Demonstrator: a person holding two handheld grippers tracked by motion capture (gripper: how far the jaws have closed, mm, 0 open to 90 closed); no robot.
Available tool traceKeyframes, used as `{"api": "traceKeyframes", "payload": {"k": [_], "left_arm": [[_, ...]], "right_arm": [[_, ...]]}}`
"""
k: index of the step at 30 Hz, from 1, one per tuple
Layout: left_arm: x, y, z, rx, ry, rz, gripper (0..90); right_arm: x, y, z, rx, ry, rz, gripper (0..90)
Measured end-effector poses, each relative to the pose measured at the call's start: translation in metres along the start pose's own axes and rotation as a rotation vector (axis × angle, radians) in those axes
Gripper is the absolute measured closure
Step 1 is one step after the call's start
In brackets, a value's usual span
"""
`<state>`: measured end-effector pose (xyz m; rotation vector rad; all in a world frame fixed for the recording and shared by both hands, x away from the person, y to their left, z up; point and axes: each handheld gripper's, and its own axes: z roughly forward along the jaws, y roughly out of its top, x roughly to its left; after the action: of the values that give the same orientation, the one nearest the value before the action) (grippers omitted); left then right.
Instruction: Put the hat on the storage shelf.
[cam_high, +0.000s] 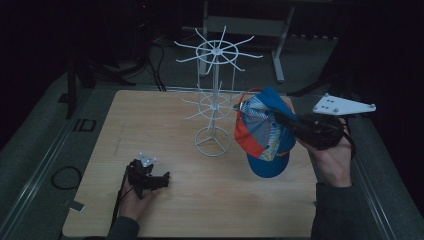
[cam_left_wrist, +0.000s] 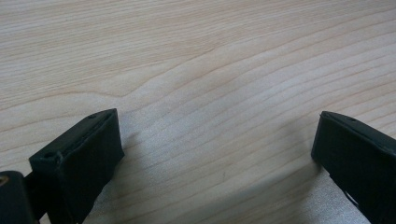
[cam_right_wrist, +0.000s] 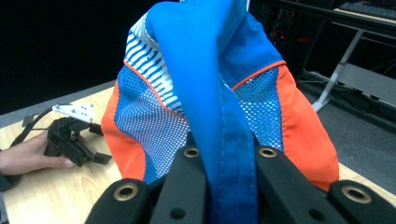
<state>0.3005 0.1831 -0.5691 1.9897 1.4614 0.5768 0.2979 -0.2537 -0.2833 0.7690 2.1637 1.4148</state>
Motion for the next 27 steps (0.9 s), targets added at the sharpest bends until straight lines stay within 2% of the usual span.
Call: {"api": "traceKeyframes", "payload": {"k": [27], "left_arm": [[-0.001, 0.000, 0.000, -0.001, -0.005, 0.000, 2.2]], "right_arm": [[0.002, 0.022, -0.010, -0.084, 0.005, -0.009, 88.6]]}}
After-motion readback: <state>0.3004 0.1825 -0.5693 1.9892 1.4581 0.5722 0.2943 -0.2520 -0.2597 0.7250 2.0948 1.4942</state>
